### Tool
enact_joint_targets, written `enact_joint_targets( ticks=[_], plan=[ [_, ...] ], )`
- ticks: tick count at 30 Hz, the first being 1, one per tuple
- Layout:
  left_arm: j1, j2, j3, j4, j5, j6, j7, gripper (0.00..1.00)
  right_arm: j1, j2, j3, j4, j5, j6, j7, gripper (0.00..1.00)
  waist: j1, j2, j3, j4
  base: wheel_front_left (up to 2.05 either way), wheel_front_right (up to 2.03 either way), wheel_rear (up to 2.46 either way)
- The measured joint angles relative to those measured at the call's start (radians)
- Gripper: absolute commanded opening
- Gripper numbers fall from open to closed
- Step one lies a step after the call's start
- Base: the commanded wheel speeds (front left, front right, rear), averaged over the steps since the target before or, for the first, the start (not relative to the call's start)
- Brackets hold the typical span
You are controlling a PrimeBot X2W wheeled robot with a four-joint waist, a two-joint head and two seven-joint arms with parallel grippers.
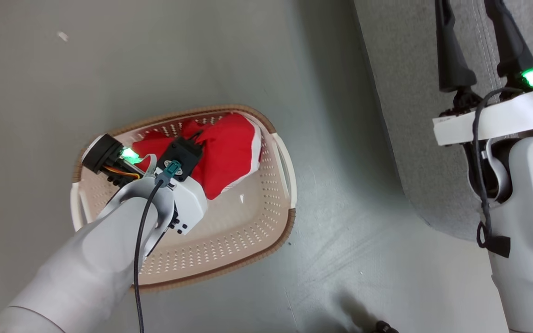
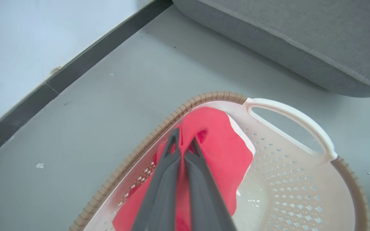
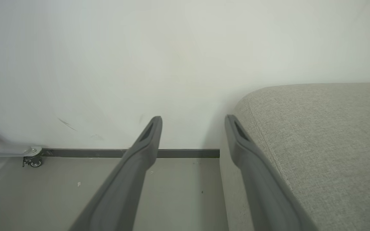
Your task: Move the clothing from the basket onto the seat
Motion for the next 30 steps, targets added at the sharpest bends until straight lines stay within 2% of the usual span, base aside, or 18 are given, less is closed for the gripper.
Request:
enact_joint_targets(
  ticks=[10,18,26,30],
  plan=[
    [0.0,-0.004,0.013,-0.067,-0.028,-0.021,-0.008,0.0,0.03,0.0,0.0,0.036,-0.034,0.0,0.0,1.0,-0.0001,0.0,-0.088,0.041,0.0,0.0,0.0],
    [-0.003,0.003,0.08,-0.106,-0.091,-0.034,-0.017,0.0,0.066,-0.001,0.008,0.073,-0.049,0.0,0.0,1.0,0.0,0.0,-0.174,0.076,0.0,0.0,0.0],
    [-0.007,0.042,0.136,-0.128,-0.135,-0.034,-0.022,0.0,0.114,-0.002,0.023,0.118,-0.058,0.0,0.0,1.0,0.0,0.0,-0.263,0.108,0.0,0.0,0.0],
    [-0.007,0.053,0.15,-0.139,-0.145,-0.037,-0.021,0.0,0.135,-0.003,0.065,0.141,-0.075,0.0,0.0,1.0,0.0,0.0,-0.308,0.123,0.0,0.0,0.0]
  ],
)
